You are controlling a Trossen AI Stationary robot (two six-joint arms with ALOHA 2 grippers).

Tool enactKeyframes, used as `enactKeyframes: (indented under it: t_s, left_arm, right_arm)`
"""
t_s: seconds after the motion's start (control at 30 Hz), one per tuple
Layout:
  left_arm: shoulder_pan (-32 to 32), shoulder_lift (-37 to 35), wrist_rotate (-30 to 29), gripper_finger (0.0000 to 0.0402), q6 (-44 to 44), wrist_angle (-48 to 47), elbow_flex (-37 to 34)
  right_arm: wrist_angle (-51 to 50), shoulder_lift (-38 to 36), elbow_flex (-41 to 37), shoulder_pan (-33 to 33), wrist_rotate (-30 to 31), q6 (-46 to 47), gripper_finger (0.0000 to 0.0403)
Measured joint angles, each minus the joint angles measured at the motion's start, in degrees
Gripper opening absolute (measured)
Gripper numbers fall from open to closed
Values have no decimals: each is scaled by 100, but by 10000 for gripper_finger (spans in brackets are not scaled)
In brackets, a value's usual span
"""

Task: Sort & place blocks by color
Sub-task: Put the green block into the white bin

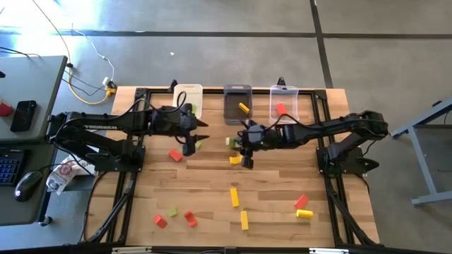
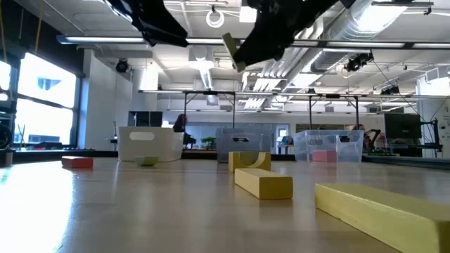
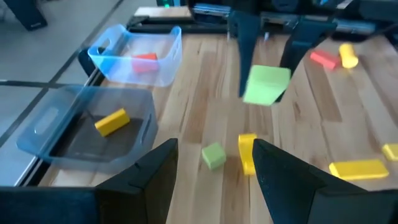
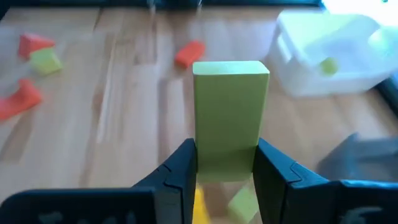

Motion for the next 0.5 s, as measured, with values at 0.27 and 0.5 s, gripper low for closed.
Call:
enactKeyframes:
  t_s: [0.27, 0.5]
  left_arm:
    - [-141, 0, 15, 195, -91, 679, 0]
    - [-297, 0, 31, 195, -153, 1062, 0]
  right_arm:
    - [991, -2, 2, -129, 137, -558, 95]
    - [1795, -2, 2, -177, 96, -1029, 95]
